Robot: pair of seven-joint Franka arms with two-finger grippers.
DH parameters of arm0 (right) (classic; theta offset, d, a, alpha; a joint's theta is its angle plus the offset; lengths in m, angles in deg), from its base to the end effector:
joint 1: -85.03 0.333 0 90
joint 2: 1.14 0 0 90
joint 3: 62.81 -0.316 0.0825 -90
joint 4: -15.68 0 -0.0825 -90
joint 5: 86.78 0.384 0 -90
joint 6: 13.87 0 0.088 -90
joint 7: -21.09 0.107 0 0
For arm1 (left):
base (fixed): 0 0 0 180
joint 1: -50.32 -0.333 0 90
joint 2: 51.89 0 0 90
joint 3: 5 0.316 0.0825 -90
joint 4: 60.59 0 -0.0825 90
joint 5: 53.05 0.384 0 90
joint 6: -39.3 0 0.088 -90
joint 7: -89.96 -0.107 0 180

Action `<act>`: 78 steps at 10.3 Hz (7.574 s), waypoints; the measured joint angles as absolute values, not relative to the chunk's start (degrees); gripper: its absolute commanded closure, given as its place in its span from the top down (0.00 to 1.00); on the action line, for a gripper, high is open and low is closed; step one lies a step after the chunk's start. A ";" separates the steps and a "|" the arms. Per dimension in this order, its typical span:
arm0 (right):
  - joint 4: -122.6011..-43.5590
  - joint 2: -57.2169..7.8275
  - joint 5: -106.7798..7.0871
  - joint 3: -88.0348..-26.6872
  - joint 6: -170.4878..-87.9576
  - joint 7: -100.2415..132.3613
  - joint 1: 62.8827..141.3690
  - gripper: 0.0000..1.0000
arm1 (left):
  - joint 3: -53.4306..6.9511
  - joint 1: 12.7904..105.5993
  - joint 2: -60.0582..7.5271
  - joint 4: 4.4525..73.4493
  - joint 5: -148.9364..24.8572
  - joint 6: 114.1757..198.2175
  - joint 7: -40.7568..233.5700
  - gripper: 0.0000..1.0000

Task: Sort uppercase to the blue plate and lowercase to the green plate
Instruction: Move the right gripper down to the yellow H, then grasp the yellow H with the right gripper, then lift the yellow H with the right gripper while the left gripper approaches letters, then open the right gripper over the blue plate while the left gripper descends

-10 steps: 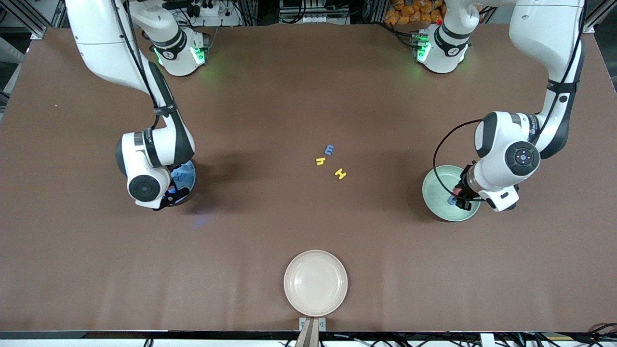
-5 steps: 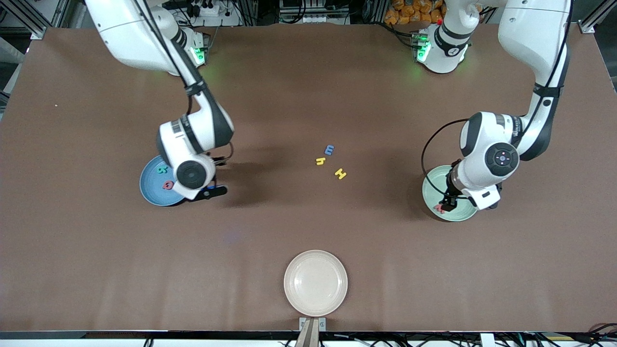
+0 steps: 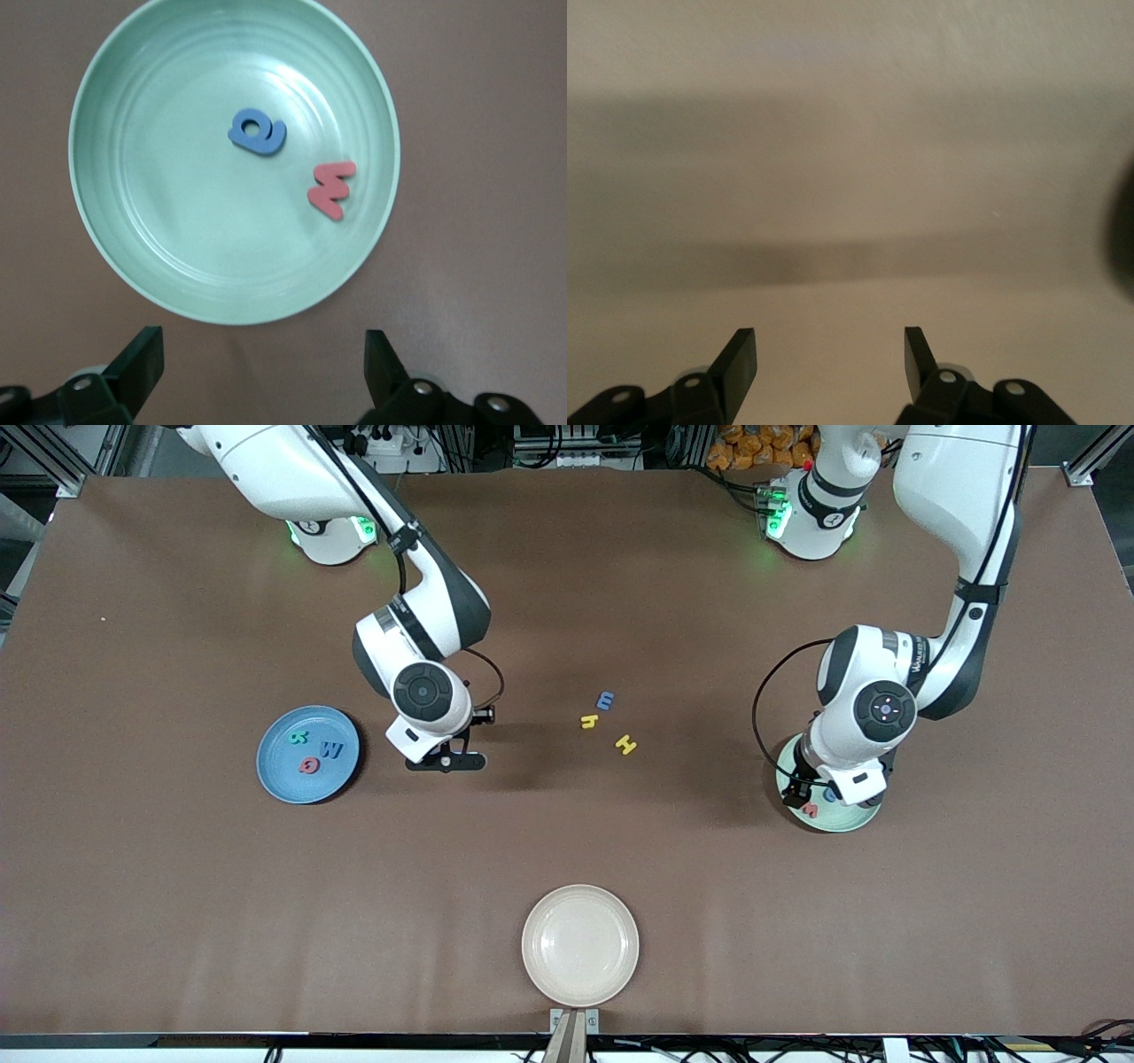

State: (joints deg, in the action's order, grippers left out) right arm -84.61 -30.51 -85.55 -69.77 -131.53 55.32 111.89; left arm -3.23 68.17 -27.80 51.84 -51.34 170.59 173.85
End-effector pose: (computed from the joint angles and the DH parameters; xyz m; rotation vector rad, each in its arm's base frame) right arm 0.5337 0.3518 0.2656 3.0736 -0.0437 -0.3315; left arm 0.5826 -0.1679 0.2515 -2.5501 -1.6720 0.0495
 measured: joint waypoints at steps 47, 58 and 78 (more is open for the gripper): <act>-55.53 -57.46 -92.70 -66.07 -152.59 121.39 134.26 0.21 | -2.67 68.98 -24.87 43.28 -45.28 166.92 174.97 1.00; -62.97 -46.84 -87.88 -63.72 -134.35 63.17 121.89 0.21 | -5.59 77.44 -23.49 43.38 -45.28 166.89 175.38 1.00; -102.07 -17.97 -88.28 -55.33 -129.45 3.89 95.75 0.91 | -15.95 91.92 -12.65 37.83 -47.13 167.33 123.58 1.00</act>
State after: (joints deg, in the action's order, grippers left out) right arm -102.07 -17.97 -88.28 -55.33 -129.45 3.89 95.75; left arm -15.95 91.92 -12.65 37.83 -47.13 167.33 123.58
